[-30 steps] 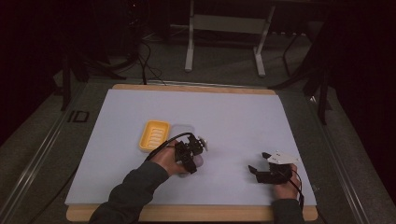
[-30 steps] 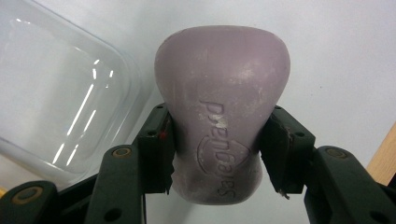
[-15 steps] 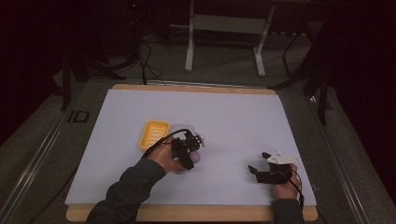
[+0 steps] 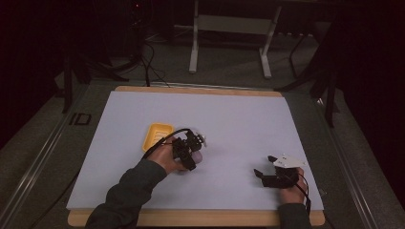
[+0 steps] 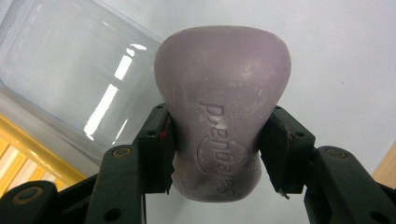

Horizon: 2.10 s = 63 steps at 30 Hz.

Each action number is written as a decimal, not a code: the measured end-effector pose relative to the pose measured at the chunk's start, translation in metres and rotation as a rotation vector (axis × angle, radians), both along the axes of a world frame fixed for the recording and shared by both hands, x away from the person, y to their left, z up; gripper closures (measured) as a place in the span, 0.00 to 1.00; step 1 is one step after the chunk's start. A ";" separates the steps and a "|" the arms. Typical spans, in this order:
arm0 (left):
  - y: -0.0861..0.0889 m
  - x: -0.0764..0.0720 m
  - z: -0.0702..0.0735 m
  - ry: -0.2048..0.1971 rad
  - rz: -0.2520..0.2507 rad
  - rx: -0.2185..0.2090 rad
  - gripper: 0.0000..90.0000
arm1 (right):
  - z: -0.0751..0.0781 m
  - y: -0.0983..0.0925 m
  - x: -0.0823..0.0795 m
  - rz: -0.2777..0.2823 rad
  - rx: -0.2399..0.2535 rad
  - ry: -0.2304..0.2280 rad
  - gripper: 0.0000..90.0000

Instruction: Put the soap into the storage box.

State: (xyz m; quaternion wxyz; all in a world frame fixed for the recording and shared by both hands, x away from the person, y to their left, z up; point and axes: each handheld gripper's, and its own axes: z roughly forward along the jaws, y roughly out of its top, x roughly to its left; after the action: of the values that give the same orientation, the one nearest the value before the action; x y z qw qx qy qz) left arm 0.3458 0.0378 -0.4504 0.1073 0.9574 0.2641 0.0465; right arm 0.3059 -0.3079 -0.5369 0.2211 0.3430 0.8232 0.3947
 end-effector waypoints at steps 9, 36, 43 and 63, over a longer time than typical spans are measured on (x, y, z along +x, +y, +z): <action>0.005 0.003 0.003 -0.007 0.004 -0.003 0.55 | 0.000 0.000 0.000 0.000 0.000 0.001 0.22; 0.022 0.012 0.007 -0.007 0.056 -0.005 0.55 | 0.000 0.001 0.000 0.000 -0.002 0.002 0.22; 0.027 0.014 0.007 -0.008 0.063 0.001 0.55 | 0.000 0.001 0.000 0.000 -0.002 0.003 0.22; 0.044 0.021 0.015 -0.014 0.107 -0.016 0.55 | 0.000 0.001 0.000 0.000 -0.002 0.003 0.22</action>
State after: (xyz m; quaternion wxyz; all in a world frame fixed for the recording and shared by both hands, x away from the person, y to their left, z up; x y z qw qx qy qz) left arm 0.3673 0.0813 -0.4353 0.1139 0.9407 0.3145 0.0566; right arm 0.3058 -0.3071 -0.5371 0.2201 0.3435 0.8240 0.3932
